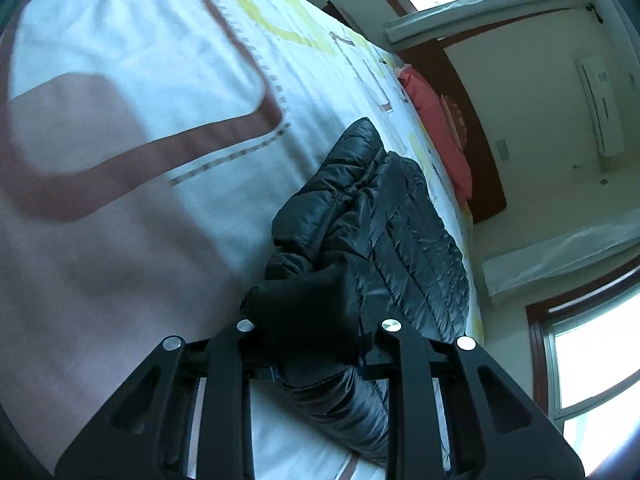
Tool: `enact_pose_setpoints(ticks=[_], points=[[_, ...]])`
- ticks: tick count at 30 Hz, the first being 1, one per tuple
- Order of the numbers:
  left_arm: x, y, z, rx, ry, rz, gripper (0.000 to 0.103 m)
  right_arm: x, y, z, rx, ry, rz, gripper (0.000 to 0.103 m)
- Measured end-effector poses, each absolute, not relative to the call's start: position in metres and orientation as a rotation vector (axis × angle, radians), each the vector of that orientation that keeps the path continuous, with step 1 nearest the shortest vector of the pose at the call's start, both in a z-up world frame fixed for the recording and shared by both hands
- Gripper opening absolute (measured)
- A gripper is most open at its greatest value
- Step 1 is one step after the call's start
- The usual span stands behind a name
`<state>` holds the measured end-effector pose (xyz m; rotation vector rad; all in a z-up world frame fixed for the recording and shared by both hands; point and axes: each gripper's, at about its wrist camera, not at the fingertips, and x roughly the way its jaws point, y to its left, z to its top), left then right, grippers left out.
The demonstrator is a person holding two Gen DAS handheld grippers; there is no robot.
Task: Fold large clothes
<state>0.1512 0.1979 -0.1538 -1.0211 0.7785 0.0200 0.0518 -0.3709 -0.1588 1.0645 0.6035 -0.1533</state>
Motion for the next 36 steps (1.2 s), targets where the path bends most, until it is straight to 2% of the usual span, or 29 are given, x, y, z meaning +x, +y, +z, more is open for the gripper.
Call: enact_pose_setpoints(ticks=[5, 8, 13, 16, 20, 24, 27, 30, 36], points=[[0.124, 0.200, -0.158, -1.007, 0.789, 0.012, 0.024, 0.040, -0.371, -0.167, 1.085, 0.615, -0.129, 0.025], [0.120, 0.204, -0.159, -0.990, 0.789, 0.006, 0.030, 0.040, -0.377, -0.171, 1.130, 0.620, -0.126, 0.036], [0.107, 0.204, -0.143, -0.893, 0.792, 0.050, 0.058, 0.017, -0.388, -0.159, 1.074, 0.590, -0.193, 0.053], [0.094, 0.213, -0.136, -0.844, 0.790, 0.080, 0.066, 0.001, -0.401, -0.153, 1.041, 0.585, -0.249, 0.054], [0.078, 0.229, -0.128, -0.769, 0.823, 0.146, 0.066, -0.009, -0.406, -0.139, 0.935, 0.613, -0.355, 0.054], [0.073, 0.225, -0.105, -0.544, 0.789, 0.217, 0.066, 0.006, -0.389, -0.114, 0.740, 0.641, -0.418, 0.053], [0.082, 0.194, -0.078, -0.348, 0.745, 0.206, 0.064, 0.031, -0.359, -0.099, 0.595, 0.677, -0.381, 0.052], [0.099, 0.153, -0.066, -0.191, 0.728, 0.168, 0.059, 0.068, -0.319, -0.092, 0.444, 0.730, -0.315, 0.044], [0.161, 0.067, -0.075, -0.058, 0.784, 0.030, 0.050, 0.143, -0.246, -0.094, 0.254, 0.800, -0.198, 0.040]])
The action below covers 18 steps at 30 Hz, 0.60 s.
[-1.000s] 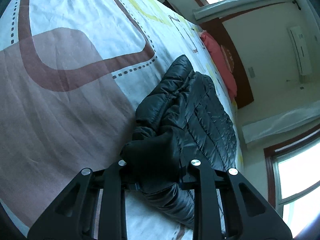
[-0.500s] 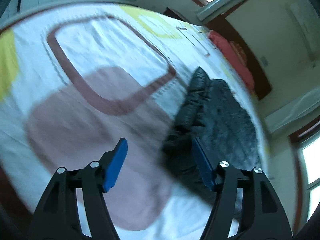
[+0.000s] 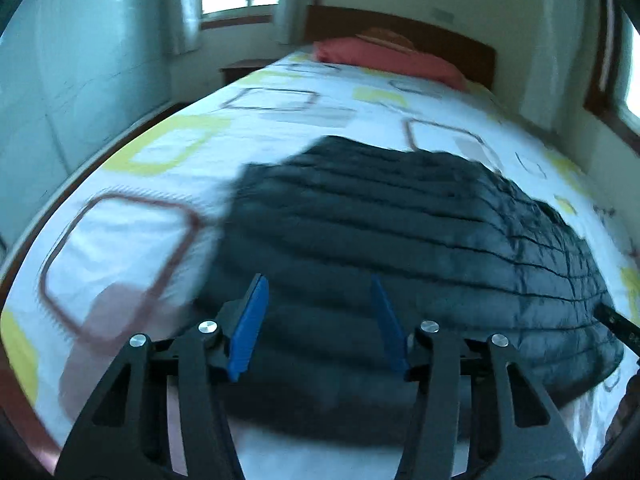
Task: Fold large clothes
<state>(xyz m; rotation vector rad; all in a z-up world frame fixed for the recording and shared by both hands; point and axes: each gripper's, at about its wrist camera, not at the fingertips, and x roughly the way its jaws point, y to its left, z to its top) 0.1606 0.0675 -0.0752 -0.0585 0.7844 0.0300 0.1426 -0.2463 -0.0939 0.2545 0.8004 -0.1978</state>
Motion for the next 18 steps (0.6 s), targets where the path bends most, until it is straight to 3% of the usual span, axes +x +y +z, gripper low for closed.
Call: enact_pose_setpoints(ticks=[12, 14, 15, 18], points=[[0.221, 0.006, -0.129, 0.134, 0.852, 0.066, 0.029, 0.222, -0.190, -0.137, 0.075, 0.898, -0.178, 0.040], [0.219, 0.001, -0.128, 0.158, 0.846, 0.067, 0.026, 0.223, -0.191, -0.132, 0.086, 0.916, -0.176, 0.039], [0.219, 0.000, -0.124, 0.158, 0.845, 0.060, 0.019, 0.223, -0.192, -0.128, 0.098, 0.920, -0.172, 0.039], [0.219, 0.000, -0.106, 0.108, 0.828, 0.045, 0.018, 0.225, -0.197, -0.112, 0.137, 0.881, -0.181, 0.039]])
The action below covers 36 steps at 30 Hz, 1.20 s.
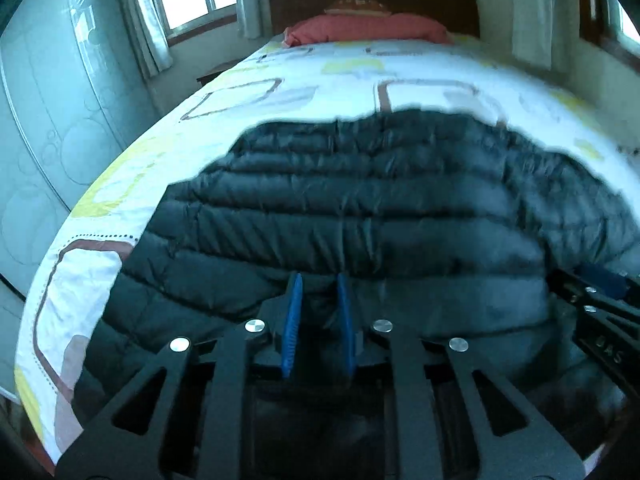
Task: Fold large clothes
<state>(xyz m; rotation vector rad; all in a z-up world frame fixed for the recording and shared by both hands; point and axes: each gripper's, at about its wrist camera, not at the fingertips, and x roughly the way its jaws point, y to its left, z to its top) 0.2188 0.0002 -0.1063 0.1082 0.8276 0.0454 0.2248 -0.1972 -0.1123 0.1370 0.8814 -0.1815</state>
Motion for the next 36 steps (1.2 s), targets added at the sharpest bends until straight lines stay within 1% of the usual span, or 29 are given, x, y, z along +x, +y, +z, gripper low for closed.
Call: enact_pose_setpoints(ticks=[2, 5, 6, 7, 9, 11, 13, 16, 19, 23, 24, 25, 26, 27, 28, 29, 31, 32, 36], points=[[0.225, -0.002, -0.106, 0.111, 0.825, 0.046, 0.018, 0.229, -0.196, -0.111, 0.138, 0.853, -0.180, 0.039], [0.237, -0.007, -0.129, 0.158, 0.861, 0.049, 0.016, 0.242, -0.192, -0.134, 0.106, 0.892, -0.165, 0.040], [0.237, -0.010, -0.130, 0.175, 0.856, 0.055, 0.016, 0.243, -0.188, -0.134, 0.068, 0.896, -0.165, 0.040], [0.237, -0.013, -0.130, 0.189, 0.852, 0.058, 0.013, 0.242, -0.187, -0.130, 0.055, 0.899, -0.165, 0.040], [0.235, -0.013, -0.128, 0.176, 0.853, 0.049, 0.011, 0.235, -0.186, -0.120, 0.084, 0.891, -0.163, 0.040], [0.235, -0.010, -0.129, 0.158, 0.849, 0.044, 0.011, 0.225, -0.183, -0.117, 0.060, 0.868, -0.201, 0.040], [0.233, -0.011, -0.130, 0.167, 0.838, 0.049, 0.011, 0.223, -0.179, -0.130, 0.029, 0.892, -0.204, 0.040], [0.231, -0.014, -0.133, 0.185, 0.823, 0.055, 0.011, 0.221, -0.174, -0.138, -0.017, 0.867, -0.219, 0.040], [0.230, -0.008, -0.129, 0.142, 0.821, 0.036, 0.011, 0.220, -0.173, -0.140, -0.004, 0.861, -0.213, 0.040], [0.225, 0.009, -0.116, 0.059, 0.822, 0.020, 0.015, 0.220, -0.174, -0.141, -0.005, 0.856, -0.213, 0.040], [0.224, 0.014, -0.113, 0.049, 0.820, 0.026, 0.022, 0.219, -0.174, -0.141, -0.007, 0.853, -0.214, 0.040], [0.222, 0.024, -0.108, 0.029, 0.813, 0.040, 0.032, 0.218, -0.173, -0.141, -0.011, 0.851, -0.215, 0.040], [0.219, 0.036, -0.103, 0.004, 0.804, 0.062, 0.038, 0.217, -0.172, -0.141, -0.017, 0.848, -0.218, 0.040], [0.217, 0.048, -0.099, -0.024, 0.798, 0.084, 0.051, 0.217, -0.171, -0.140, -0.022, 0.846, -0.220, 0.040], [0.216, 0.058, -0.095, -0.049, 0.790, 0.102, 0.061, 0.217, -0.170, -0.140, -0.027, 0.843, -0.222, 0.040], [0.215, 0.073, -0.091, -0.090, 0.777, 0.121, 0.065, 0.216, -0.171, -0.139, -0.027, 0.842, -0.222, 0.040], [0.213, 0.099, -0.087, -0.173, 0.760, 0.148, 0.086, 0.217, -0.172, -0.140, -0.025, 0.840, -0.221, 0.040], [0.215, 0.116, -0.088, -0.233, 0.773, 0.160, 0.088, 0.216, -0.171, -0.140, -0.024, 0.838, -0.220, 0.040], [0.224, 0.174, -0.106, -0.541, 0.856, 0.095, 0.089, 0.216, -0.172, -0.141, -0.027, 0.839, -0.221, 0.040]])
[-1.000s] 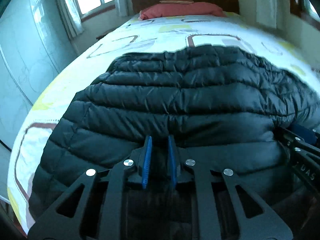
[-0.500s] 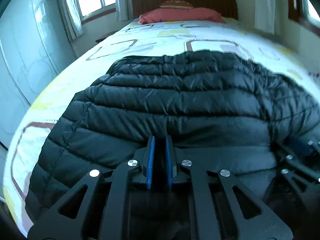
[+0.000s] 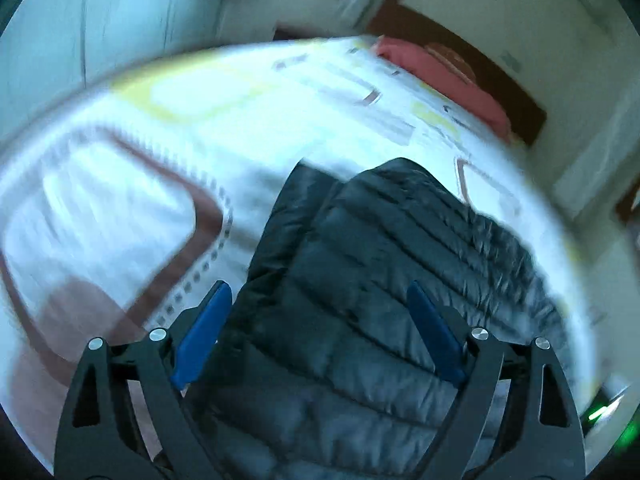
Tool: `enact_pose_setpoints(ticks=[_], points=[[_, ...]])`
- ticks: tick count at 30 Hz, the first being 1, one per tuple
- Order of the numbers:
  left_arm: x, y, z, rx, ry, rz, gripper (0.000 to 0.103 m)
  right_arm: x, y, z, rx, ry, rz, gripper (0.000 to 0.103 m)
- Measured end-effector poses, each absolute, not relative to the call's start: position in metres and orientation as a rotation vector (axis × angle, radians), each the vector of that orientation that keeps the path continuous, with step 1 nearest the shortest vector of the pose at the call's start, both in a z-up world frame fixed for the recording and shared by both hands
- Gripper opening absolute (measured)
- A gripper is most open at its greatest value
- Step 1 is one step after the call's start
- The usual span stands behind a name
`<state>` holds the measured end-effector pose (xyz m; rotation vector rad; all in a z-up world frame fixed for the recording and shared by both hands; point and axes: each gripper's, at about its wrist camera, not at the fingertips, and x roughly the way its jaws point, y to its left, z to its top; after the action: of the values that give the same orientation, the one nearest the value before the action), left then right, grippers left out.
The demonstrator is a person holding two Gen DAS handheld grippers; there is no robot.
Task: Fold large clothes
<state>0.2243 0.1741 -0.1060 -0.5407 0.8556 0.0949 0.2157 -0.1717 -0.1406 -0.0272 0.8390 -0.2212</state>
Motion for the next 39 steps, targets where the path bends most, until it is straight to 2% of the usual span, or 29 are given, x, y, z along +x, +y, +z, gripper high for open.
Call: enact_pose_setpoints(ticks=[5, 15, 17, 19, 21, 22, 30, 33, 35, 39], points=[[0.239, 0.212, -0.152, -0.867, 0.992, 0.003, 0.089, 0.215, -0.170, -0.141, -0.029, 0.838, -0.222, 0.040], [0.251, 0.196, -0.167, -0.846, 0.986, -0.151, 0.092, 0.215, -0.170, -0.140, -0.032, 0.835, -0.225, 0.040], [0.253, 0.193, -0.164, -0.800, 0.986, -0.142, 0.082, 0.216, -0.170, -0.139, -0.035, 0.833, -0.228, 0.040], [0.253, 0.189, -0.161, -0.795, 0.977, -0.191, 0.051, 0.216, -0.170, -0.140, -0.034, 0.834, -0.228, 0.040], [0.251, 0.188, -0.161, -0.818, 0.963, -0.207, 0.044, 0.216, -0.170, -0.140, -0.037, 0.833, -0.229, 0.040], [0.249, 0.187, -0.161, -0.814, 0.957, -0.210, 0.041, 0.216, -0.169, -0.140, -0.038, 0.833, -0.230, 0.040], [0.248, 0.185, -0.165, -0.805, 0.943, -0.215, 0.039, 0.217, -0.179, -0.130, 0.025, 0.832, -0.201, 0.042], [0.248, 0.186, -0.166, -0.815, 0.943, -0.222, 0.038, 0.214, -0.204, -0.114, 0.095, 0.809, -0.219, 0.057], [0.248, 0.186, -0.166, -0.820, 0.945, -0.225, 0.037, 0.209, -0.230, -0.100, 0.146, 0.771, -0.252, 0.071], [0.248, 0.187, -0.166, -0.818, 0.944, -0.224, 0.037, 0.201, -0.305, -0.088, 0.244, 0.770, -0.353, 0.075]])
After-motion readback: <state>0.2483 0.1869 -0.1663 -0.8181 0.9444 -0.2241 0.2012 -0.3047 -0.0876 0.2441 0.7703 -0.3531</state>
